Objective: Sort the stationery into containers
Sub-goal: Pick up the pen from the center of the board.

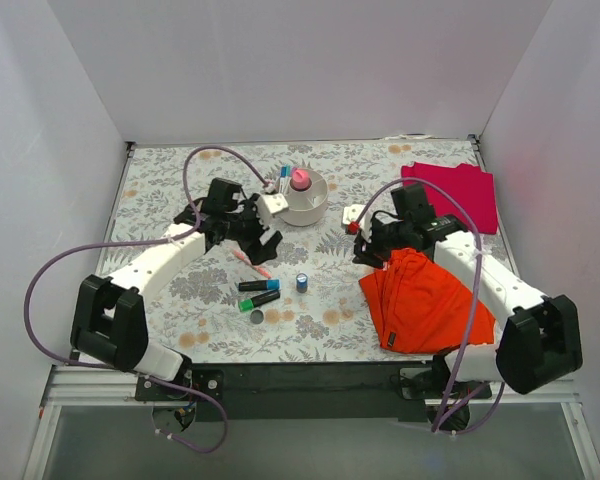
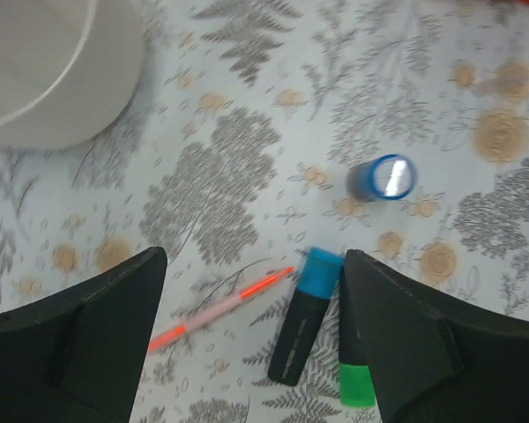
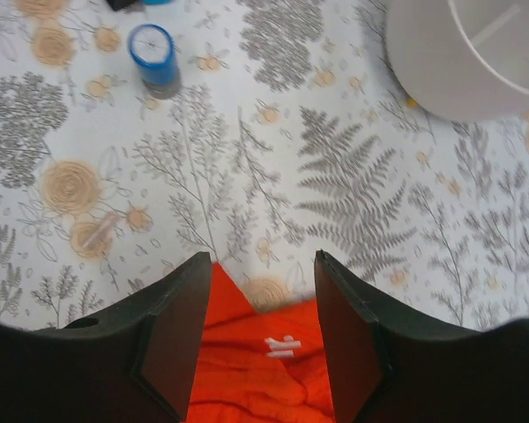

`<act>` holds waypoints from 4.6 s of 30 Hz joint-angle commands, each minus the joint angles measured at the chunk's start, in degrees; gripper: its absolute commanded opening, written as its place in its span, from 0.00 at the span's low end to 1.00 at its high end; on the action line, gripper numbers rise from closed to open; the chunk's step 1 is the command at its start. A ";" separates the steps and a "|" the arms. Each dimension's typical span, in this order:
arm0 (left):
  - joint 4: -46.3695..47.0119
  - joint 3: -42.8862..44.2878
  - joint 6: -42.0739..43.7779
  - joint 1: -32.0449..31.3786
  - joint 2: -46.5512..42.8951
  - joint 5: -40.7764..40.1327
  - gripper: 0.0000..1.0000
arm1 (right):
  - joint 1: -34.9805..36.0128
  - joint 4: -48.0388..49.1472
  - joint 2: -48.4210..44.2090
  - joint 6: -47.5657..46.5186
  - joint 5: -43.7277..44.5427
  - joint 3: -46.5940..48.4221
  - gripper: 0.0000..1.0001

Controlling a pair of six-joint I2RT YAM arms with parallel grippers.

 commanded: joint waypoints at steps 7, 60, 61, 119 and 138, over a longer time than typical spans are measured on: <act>-1.55 -4.28 -8.21 17.56 -5.22 -6.68 0.84 | 11.94 -2.17 16.21 -2.91 -9.15 14.05 0.60; -18.76 5.98 29.50 13.52 7.24 14.23 0.66 | 14.32 0.29 12.62 3.77 -2.12 5.28 0.56; -19.64 5.72 29.50 12.82 7.76 14.41 0.66 | 14.23 0.64 13.05 3.77 -2.12 5.45 0.56; -5.57 -0.98 15.88 -2.13 18.22 1.83 0.22 | 9.22 3.37 13.76 5.62 0.25 5.01 0.55; -6.50 26.20 2.45 2.17 14.81 15.99 0.00 | 1.67 -1.90 18.15 7.46 2.98 16.43 0.53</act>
